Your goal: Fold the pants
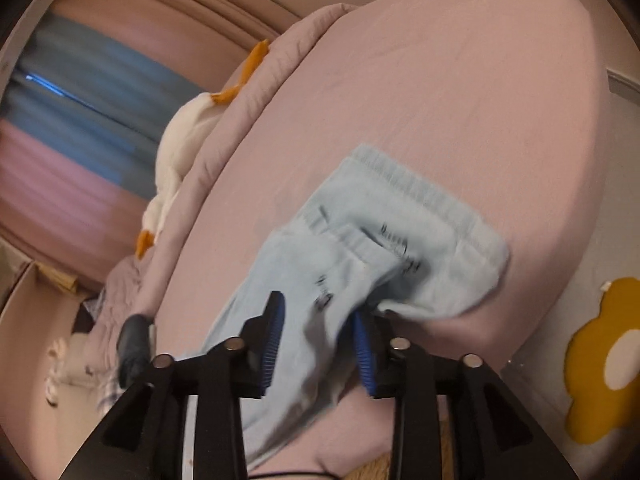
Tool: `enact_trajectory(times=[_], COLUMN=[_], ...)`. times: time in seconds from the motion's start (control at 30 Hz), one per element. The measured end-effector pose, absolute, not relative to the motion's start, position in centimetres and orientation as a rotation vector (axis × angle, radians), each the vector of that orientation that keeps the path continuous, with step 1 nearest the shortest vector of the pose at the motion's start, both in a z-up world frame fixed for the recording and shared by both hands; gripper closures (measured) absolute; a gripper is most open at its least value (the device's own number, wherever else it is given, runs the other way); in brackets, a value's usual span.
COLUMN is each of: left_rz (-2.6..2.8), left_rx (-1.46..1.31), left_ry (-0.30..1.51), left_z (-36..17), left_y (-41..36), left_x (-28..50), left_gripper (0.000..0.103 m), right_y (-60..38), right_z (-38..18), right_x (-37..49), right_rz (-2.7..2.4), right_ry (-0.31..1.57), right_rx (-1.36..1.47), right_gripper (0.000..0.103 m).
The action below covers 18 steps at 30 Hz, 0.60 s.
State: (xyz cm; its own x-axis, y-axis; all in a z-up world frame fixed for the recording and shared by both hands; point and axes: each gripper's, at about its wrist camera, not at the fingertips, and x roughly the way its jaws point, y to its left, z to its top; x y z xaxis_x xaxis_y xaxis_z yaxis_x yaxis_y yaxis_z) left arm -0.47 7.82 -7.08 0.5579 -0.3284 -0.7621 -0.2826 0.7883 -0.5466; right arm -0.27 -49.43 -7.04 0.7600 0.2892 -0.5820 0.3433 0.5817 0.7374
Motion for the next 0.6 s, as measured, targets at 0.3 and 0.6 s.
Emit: enact_trajectory(times=[0.3,0.6], left_rz=[-0.019,-0.055], left_rx=[-0.687,-0.59], left_ry=[1.009,0.99], left_z=[-6.8,-5.1], left_y=[8.0,5.8], left_x=[-0.2,-0.8], left_gripper=[0.09,0.089], right_y=[-49.6,-49.5], right_z=[-5.8,4.0], right_x=[4.6,0.6], right_rz=[-0.049,-0.009], right_ry=[0.784,0.458], right_rx=[0.925,0.742], right_gripper=[0.099,0.099])
